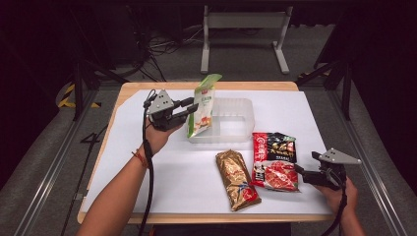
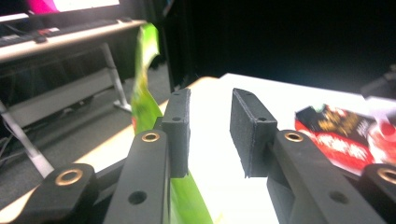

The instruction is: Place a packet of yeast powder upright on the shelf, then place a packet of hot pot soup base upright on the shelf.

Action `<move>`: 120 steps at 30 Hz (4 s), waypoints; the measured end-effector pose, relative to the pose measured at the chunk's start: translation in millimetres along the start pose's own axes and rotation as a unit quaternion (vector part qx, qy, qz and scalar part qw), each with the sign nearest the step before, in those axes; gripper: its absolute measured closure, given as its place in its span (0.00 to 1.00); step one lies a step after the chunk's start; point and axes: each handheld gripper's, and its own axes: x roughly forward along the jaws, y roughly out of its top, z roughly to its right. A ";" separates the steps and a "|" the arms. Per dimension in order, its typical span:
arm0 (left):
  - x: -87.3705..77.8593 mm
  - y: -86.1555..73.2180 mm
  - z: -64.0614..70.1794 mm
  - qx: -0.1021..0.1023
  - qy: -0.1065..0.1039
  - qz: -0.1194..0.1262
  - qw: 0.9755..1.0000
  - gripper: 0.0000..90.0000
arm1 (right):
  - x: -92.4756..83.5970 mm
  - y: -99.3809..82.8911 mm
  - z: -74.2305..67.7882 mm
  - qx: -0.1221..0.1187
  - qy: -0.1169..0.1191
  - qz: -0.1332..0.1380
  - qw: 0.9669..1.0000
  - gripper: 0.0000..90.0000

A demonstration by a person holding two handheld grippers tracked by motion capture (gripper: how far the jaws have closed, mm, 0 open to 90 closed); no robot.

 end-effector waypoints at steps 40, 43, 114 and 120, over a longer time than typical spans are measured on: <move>47.8 -45.8 17.4 0.060 -0.009 -0.243 0.968 1.00 | -1.5 0.9 -1.6 -0.001 -0.005 0.005 1.000 0.18; 54.7 -48.1 15.8 0.069 -0.006 -0.261 0.963 1.00 | -1.5 1.1 -1.3 0.000 -0.005 0.005 1.000 0.18; 50.1 -73.3 67.5 -0.017 -0.149 -0.167 0.975 0.19 | -14.4 4.5 -2.9 -0.013 0.003 0.056 0.998 0.21; 72.0 -80.1 69.2 -0.059 -0.191 -0.193 0.961 0.18 | -13.1 4.0 -1.7 -0.009 -0.003 0.048 0.999 0.20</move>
